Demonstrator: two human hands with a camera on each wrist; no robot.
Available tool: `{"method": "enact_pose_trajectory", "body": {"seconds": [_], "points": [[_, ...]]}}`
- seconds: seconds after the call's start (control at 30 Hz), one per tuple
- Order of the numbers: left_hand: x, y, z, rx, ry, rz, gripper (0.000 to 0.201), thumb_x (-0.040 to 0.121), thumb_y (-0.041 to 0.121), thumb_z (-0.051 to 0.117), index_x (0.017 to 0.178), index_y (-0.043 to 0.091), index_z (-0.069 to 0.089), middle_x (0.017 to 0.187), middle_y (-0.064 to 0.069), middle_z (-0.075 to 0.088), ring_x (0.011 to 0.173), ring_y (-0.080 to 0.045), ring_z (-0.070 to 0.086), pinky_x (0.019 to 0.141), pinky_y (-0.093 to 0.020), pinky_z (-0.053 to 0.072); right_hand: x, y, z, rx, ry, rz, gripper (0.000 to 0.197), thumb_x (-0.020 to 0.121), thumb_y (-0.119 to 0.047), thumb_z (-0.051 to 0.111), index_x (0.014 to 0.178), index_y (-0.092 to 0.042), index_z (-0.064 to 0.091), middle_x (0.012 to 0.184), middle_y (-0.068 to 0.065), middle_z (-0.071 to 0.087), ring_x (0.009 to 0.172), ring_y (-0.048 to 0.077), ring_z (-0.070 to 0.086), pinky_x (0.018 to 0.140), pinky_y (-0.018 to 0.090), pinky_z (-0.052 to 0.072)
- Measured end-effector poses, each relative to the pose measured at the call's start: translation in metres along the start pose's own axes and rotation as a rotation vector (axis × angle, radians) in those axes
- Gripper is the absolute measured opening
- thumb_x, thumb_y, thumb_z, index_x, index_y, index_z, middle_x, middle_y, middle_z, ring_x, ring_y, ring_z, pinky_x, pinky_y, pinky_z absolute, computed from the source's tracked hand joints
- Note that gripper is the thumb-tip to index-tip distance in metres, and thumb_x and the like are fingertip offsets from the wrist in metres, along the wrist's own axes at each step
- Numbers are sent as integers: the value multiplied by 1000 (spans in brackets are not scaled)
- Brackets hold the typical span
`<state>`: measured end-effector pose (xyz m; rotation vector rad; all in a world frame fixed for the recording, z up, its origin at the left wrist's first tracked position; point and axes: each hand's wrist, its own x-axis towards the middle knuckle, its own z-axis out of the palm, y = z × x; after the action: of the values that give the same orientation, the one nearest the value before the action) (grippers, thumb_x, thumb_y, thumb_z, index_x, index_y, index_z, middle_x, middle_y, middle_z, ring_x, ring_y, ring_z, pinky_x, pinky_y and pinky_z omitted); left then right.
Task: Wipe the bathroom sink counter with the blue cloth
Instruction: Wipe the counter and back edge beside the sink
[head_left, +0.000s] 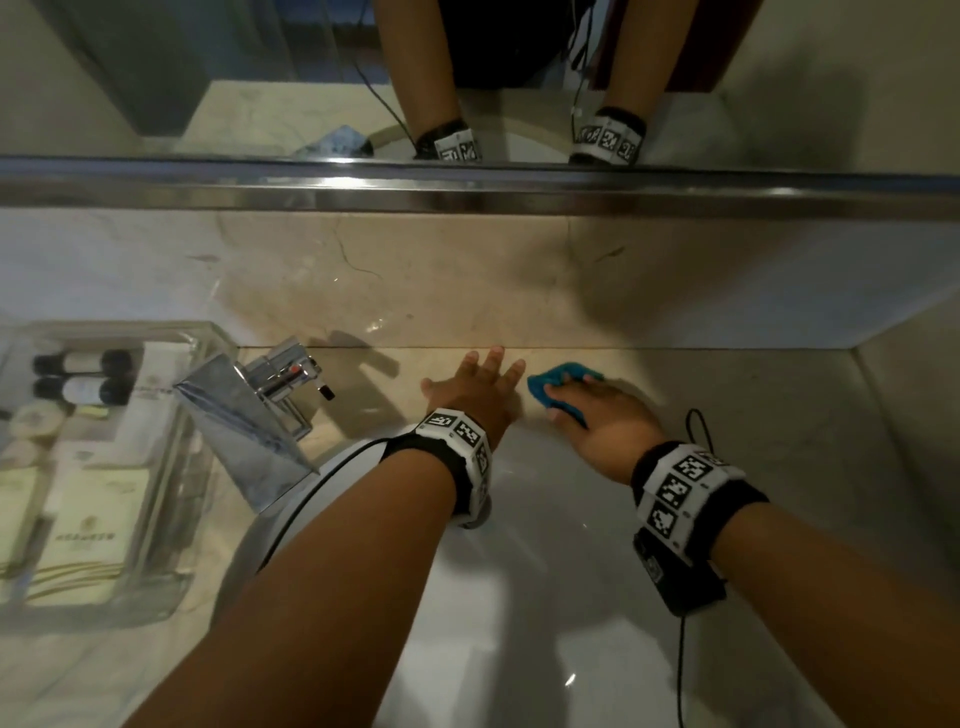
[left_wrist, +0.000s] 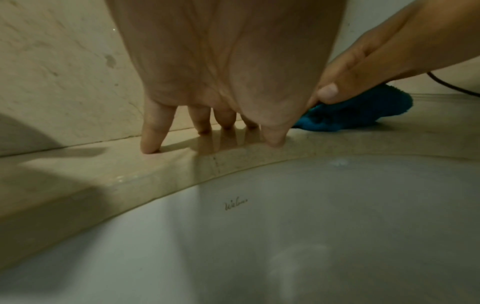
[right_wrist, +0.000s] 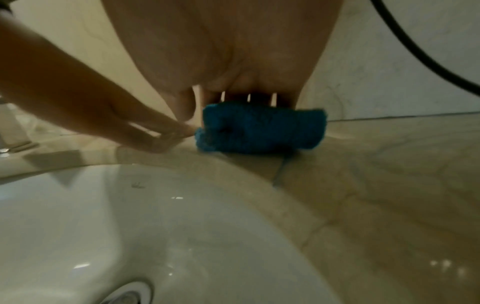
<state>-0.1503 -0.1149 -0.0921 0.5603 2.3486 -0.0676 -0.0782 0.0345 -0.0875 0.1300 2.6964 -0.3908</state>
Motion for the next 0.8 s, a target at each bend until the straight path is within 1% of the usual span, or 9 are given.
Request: {"method": "enact_pose_trajectory", "body": {"seconds": [0.07, 0.17, 0.23, 0.3, 0.43, 0.53, 0.6, 0.7, 0.8], "points": [[0, -1, 1, 2, 6, 5, 63, 100, 42, 31, 148, 39, -10, 157, 9, -20, 146, -21, -11, 107, -67, 18, 2, 12, -3, -37, -4, -35, 47, 96, -34, 41, 142, -32, 32, 153, -6, 26, 141, 20, 21, 115, 31, 20], [-2, -1, 3, 21, 24, 15, 63, 100, 42, 31, 148, 38, -10, 157, 8, -20, 146, -21, -10, 107, -67, 19, 8, 24, -6, 101, 164, 40, 43, 89, -21, 55, 132, -22, 50, 142, 3, 41, 129, 25, 38, 110, 32, 30], [-2, -1, 2, 25, 27, 17, 62, 100, 42, 29, 148, 37, -11, 157, 8, -20, 146, -21, -10, 107, -67, 19, 14, 23, -5, 164, 235, 105, 40, 89, -15, 55, 129, -13, 53, 137, 10, 46, 123, 29, 46, 106, 32, 35], [-2, -1, 2, 21, 22, 17, 62, 100, 43, 28, 148, 38, -11, 157, 9, -20, 146, -21, -10, 107, -67, 18, 17, 13, -4, 105, 209, 117, 42, 88, -11, 53, 130, -13, 52, 137, 12, 48, 123, 30, 47, 106, 32, 35], [-1, 1, 2, 18, 11, 0, 62, 100, 43, 28, 148, 39, -11, 156, 10, -22, 146, -20, -11, 107, -67, 18, 8, -12, 7, -11, 135, -40, 46, 89, -19, 48, 135, -24, 45, 141, 4, 46, 130, 27, 39, 112, 31, 26], [-1, 1, 1, 9, 4, -11, 63, 100, 43, 29, 147, 40, -12, 156, 10, -23, 146, -21, -13, 108, -67, 18, 0, -14, 5, -32, 105, -85, 44, 93, -28, 45, 137, -25, 41, 145, 2, 42, 132, 25, 37, 111, 30, 25], [-2, 0, 1, 19, 6, 1, 67, 99, 44, 34, 147, 40, -13, 156, 9, -22, 146, -21, -12, 107, -67, 19, 5, -3, -2, 12, 102, -42, 42, 93, -26, 48, 135, -22, 46, 142, 6, 45, 129, 26, 40, 108, 29, 29], [-2, -2, 2, 20, 14, 14, 69, 98, 45, 36, 147, 39, -13, 156, 9, -22, 146, -21, -10, 107, -67, 20, 24, 21, -10, 107, 254, 83, 29, 89, -14, 54, 117, -9, 62, 125, 15, 58, 112, 31, 56, 97, 34, 45], [-4, -2, 1, 13, 1, 15, 68, 99, 44, 35, 147, 40, -12, 156, 9, -22, 146, -21, -10, 107, -67, 20, 33, 25, -9, 107, 315, 129, 26, 84, -5, 57, 108, -5, 66, 116, 17, 60, 106, 36, 58, 92, 38, 48]]}}
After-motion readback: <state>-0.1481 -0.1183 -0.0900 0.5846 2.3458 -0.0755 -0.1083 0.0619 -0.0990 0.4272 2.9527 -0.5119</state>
